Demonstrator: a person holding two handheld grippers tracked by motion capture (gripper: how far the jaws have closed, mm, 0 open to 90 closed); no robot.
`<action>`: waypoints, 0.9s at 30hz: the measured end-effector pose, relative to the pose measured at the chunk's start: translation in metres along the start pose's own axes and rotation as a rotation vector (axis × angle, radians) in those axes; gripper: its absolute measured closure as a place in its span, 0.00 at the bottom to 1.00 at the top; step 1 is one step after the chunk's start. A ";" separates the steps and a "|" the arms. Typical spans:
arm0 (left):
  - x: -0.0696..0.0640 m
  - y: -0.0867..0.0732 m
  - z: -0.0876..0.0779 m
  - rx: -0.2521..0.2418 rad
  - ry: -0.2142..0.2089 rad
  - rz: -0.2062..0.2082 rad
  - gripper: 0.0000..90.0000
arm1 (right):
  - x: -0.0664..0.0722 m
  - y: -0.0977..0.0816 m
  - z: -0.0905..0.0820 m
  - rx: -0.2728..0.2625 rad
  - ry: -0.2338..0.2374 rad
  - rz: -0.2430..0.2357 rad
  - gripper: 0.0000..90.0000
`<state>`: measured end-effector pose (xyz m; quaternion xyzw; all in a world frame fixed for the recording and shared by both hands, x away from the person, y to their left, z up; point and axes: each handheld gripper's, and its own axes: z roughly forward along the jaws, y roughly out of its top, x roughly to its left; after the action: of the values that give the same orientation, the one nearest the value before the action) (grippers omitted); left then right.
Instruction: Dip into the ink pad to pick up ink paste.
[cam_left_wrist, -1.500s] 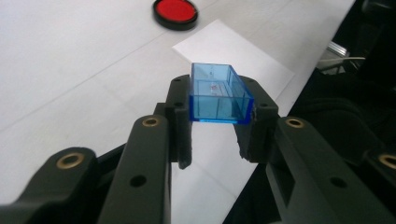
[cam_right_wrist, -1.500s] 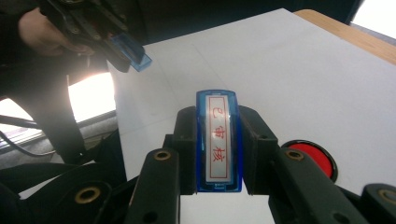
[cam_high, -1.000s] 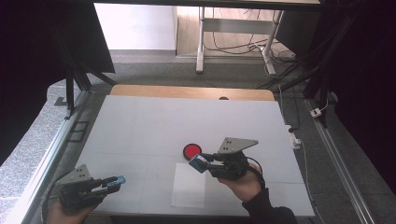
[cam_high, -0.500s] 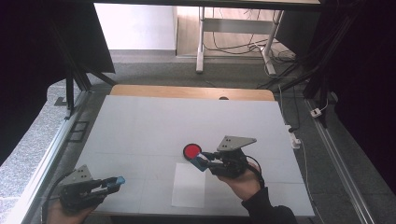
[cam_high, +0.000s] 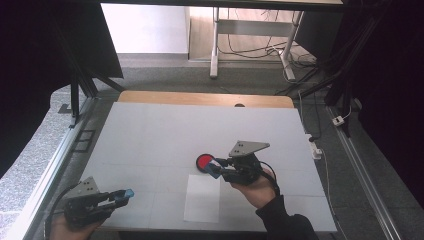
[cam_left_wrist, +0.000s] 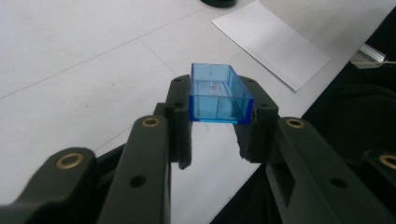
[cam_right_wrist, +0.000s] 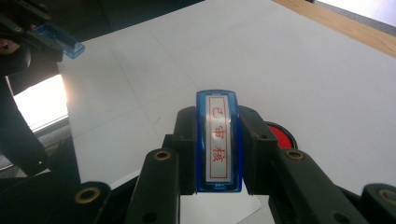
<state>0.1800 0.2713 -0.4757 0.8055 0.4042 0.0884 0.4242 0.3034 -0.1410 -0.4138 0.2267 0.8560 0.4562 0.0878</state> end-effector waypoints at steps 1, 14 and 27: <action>0.000 0.000 0.000 -0.001 0.000 0.000 0.76 | -0.001 0.001 0.001 0.008 -0.006 -0.004 0.79; 0.001 0.000 -0.001 -0.008 -0.008 0.001 0.76 | -0.019 0.003 0.025 0.051 -0.053 0.013 0.79; 0.002 -0.001 -0.001 -0.009 -0.015 -0.003 0.76 | -0.039 0.004 0.057 0.122 -0.094 0.030 0.79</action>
<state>0.1802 0.2734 -0.4757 0.8035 0.4020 0.0834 0.4311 0.3599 -0.1151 -0.4453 0.2655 0.8736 0.3934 0.1073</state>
